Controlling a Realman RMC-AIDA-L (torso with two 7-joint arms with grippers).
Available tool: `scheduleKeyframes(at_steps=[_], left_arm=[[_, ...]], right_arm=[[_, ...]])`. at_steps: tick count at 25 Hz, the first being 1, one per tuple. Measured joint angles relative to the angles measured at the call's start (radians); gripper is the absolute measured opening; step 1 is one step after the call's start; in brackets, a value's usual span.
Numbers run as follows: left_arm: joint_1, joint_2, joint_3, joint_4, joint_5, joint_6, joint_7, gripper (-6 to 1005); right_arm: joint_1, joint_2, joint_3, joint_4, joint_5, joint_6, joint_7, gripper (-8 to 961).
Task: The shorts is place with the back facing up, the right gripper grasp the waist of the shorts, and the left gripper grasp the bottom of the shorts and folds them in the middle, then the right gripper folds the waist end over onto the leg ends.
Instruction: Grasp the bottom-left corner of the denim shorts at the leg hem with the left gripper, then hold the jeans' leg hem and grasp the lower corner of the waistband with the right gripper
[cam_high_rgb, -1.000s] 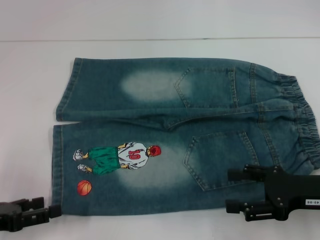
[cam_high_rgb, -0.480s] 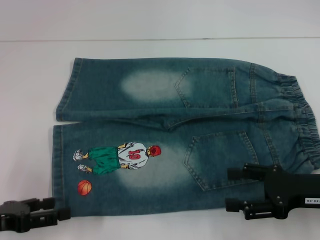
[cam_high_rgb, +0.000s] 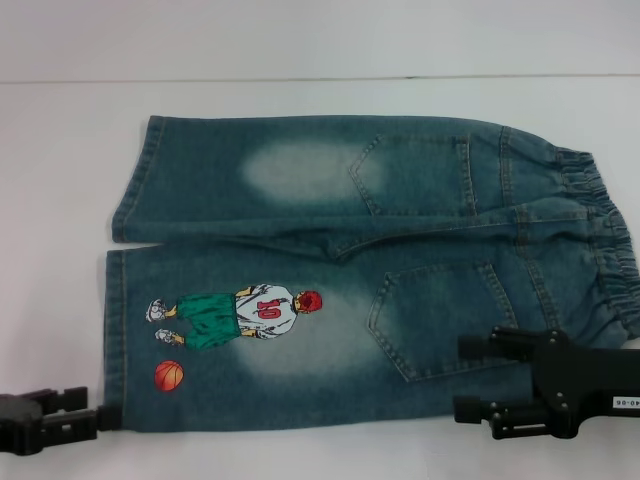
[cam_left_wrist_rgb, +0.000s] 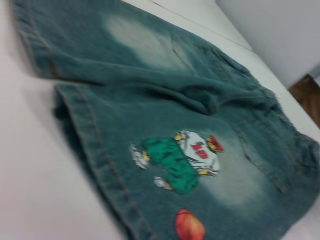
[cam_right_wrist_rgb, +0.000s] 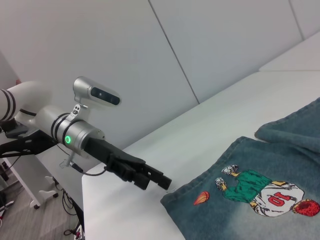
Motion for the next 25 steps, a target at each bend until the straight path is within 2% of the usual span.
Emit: scheduleKeyframes(at_steps=[13,25], left_arm=[[-0.013,-0.006,0.077,0.006,0.019,-0.02,-0.06,888],[-0.021,-0.006,0.086,0.002,0.012,0.011,-0.059,889]], right_arm=[[-0.001,0.0,0.001,0.0,0.0,0.003,0.001,918],[0.0,-0.001,0.002,-0.003,0.0,0.003,0.001,918]])
